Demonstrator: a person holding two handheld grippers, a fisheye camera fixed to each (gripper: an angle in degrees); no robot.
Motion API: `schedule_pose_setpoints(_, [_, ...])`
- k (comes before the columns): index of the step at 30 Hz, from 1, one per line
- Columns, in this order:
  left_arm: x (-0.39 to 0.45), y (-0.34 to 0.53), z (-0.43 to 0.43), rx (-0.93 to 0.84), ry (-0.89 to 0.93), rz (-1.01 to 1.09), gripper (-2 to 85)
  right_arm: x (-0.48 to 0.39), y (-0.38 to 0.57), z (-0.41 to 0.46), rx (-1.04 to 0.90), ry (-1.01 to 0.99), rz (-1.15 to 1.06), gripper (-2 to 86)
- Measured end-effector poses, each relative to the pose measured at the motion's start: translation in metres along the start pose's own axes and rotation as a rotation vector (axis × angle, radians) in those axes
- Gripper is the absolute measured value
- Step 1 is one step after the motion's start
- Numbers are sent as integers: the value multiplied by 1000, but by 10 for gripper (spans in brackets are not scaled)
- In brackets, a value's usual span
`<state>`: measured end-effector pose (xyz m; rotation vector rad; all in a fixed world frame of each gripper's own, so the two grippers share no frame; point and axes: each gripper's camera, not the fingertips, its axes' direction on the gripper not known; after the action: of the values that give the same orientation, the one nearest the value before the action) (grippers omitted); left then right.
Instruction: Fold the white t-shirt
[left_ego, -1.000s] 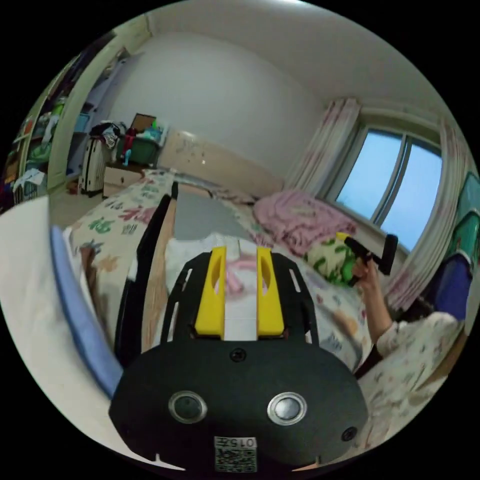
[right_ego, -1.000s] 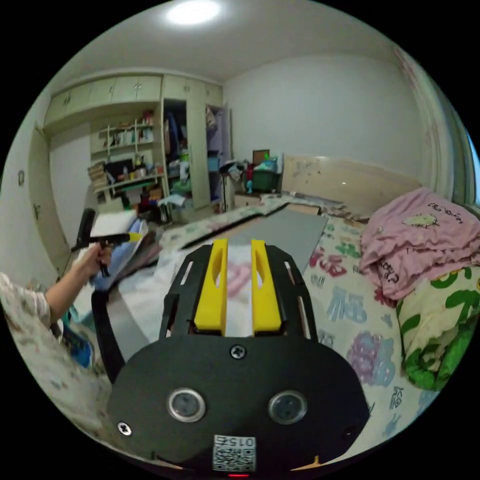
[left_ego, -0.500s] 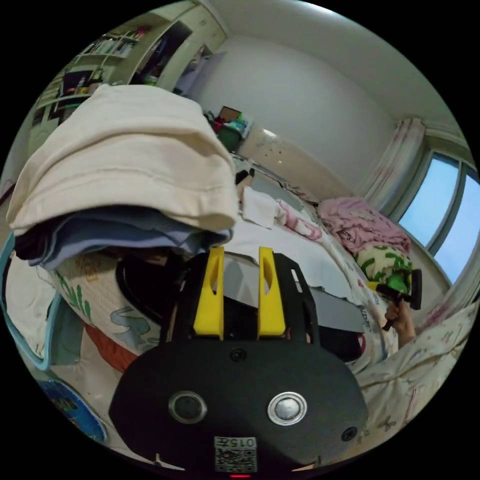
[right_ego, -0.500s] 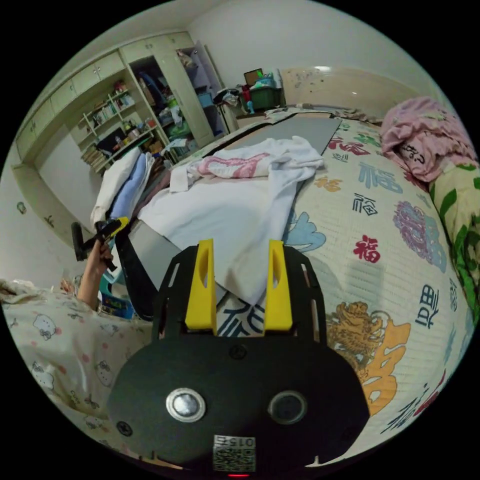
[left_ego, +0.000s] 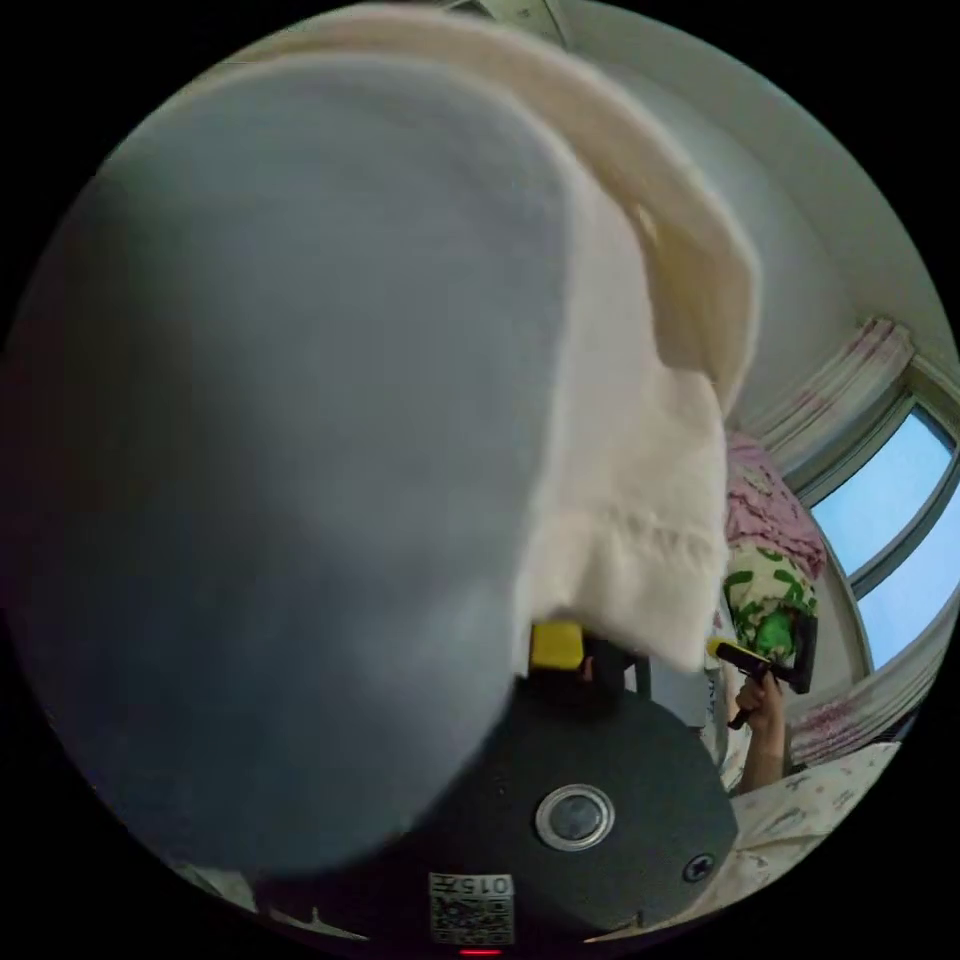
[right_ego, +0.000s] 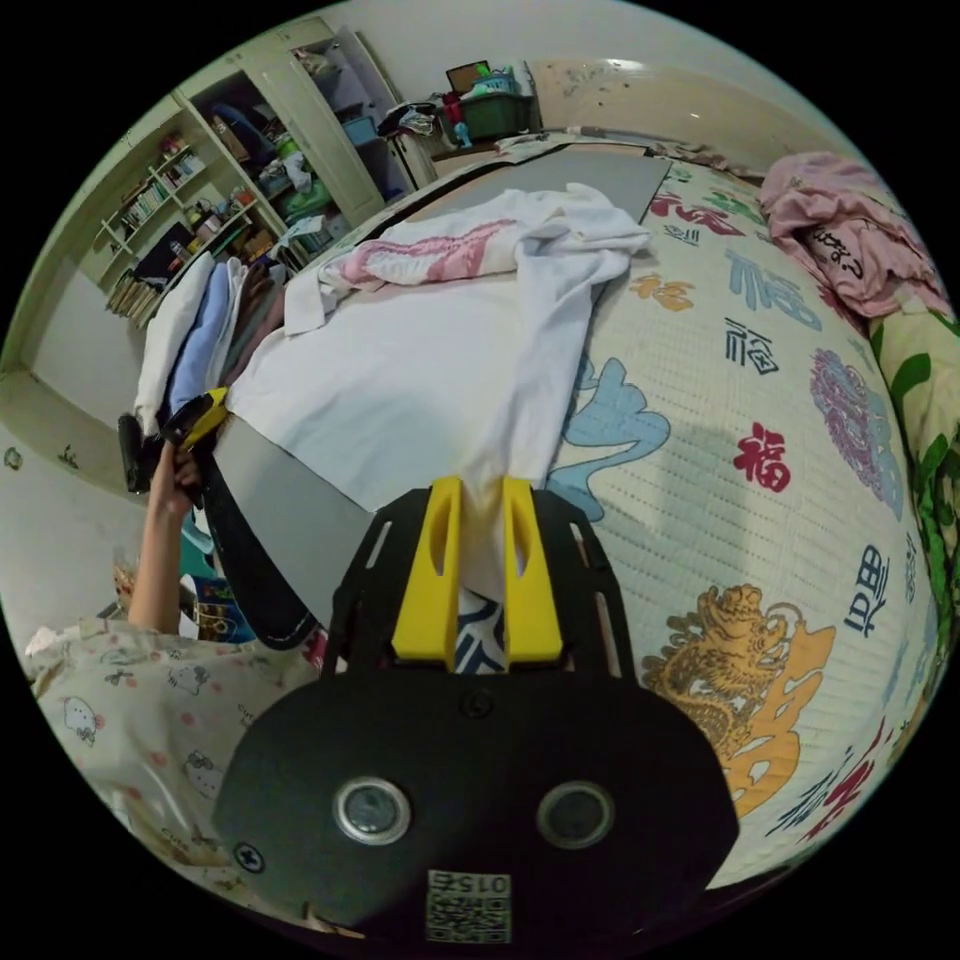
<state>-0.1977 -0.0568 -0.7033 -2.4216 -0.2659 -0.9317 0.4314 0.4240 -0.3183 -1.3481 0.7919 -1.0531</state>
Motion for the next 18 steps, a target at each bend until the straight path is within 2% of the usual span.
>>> schedule_pose_setpoints(5, [-4, -14, 17, -78, -30, 28, 84, 3, -4, -57, 53, -67, 56, 15])
schedule_pose_setpoints(8, [-3, -11, 11, -106, 15, 93, 54, -1, 3, -101, 94, -115, 38, 5])
schedule_pose_setpoints(11, [1, 1, -13, -46, 75, 124, 21, -1, 16, -155, 144, -191, 14, 1])
schedule_pose_setpoints(14, [11, 19, -39, 8, 60, 181, 0, 1, 30, -204, 173, -221, 15, -1])
schedule_pose_setpoints(18, [6, 45, -78, 71, 31, 176, -3, -7, 43, -239, 98, -195, -31, 0])
